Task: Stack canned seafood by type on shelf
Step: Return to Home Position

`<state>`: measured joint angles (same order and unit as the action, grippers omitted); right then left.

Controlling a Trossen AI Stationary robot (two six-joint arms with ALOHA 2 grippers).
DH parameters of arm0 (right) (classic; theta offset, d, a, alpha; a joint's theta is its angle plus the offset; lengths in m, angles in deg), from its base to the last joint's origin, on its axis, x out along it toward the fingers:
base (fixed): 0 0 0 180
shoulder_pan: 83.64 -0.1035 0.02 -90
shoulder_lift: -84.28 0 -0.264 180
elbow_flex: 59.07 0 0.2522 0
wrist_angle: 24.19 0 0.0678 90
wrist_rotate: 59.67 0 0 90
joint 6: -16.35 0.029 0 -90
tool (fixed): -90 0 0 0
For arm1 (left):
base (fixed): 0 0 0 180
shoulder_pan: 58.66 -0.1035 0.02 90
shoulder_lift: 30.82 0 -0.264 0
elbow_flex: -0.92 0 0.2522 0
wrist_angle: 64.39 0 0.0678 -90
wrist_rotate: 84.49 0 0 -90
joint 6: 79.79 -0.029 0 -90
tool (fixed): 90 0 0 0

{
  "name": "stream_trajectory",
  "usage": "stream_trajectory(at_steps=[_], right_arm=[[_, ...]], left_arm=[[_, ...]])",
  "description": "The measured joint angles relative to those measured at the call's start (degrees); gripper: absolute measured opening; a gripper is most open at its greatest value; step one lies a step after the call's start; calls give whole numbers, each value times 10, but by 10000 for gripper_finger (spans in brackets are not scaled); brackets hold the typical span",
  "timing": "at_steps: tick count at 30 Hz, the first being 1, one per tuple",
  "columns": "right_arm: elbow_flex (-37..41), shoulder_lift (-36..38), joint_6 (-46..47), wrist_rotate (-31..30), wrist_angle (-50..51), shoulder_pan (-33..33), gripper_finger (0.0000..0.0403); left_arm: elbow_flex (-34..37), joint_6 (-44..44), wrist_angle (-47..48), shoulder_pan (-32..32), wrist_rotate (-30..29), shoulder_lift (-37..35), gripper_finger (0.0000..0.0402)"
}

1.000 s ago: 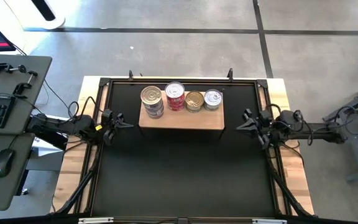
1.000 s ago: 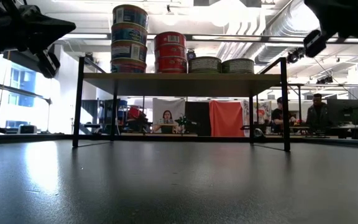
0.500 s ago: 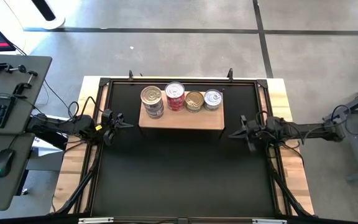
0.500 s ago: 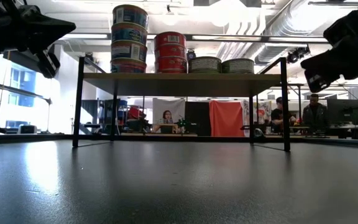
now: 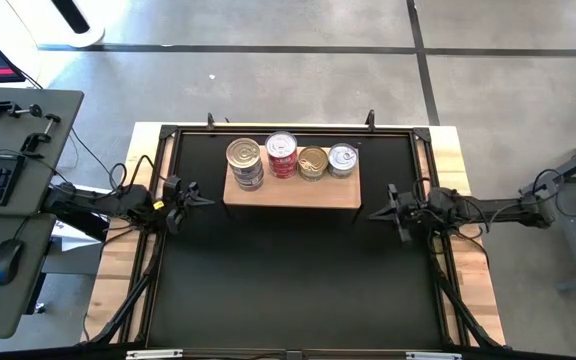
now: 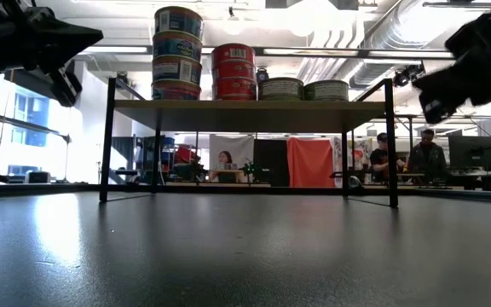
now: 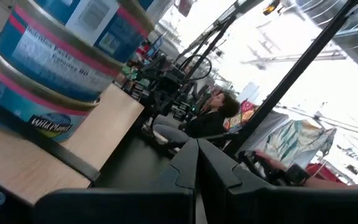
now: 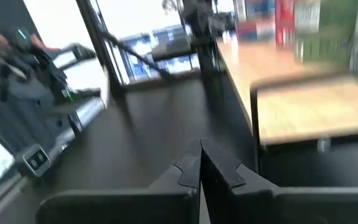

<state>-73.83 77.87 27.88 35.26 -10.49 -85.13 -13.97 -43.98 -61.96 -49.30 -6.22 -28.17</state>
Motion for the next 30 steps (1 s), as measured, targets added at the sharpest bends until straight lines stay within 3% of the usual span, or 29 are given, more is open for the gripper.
stream_trajectory(at_steps=[4, 7, 12, 30], right_arm=[[0, 63, 0, 0, -7, 0, 0], [0, 64, 0, -4, -41, -4, 0], [0, 64, 0, -4, -37, -20, 0], [0, 51, 0, -4, -1, -19, 0]], left_arm=[[4, 0, 39, 0, 2, -25, 0], [4, 1, 92, -1, 3, -24, 0], [4, 0, 96, 3, 26, -24, 0], [4, 0, 96, 7, 26, -24, 0]])
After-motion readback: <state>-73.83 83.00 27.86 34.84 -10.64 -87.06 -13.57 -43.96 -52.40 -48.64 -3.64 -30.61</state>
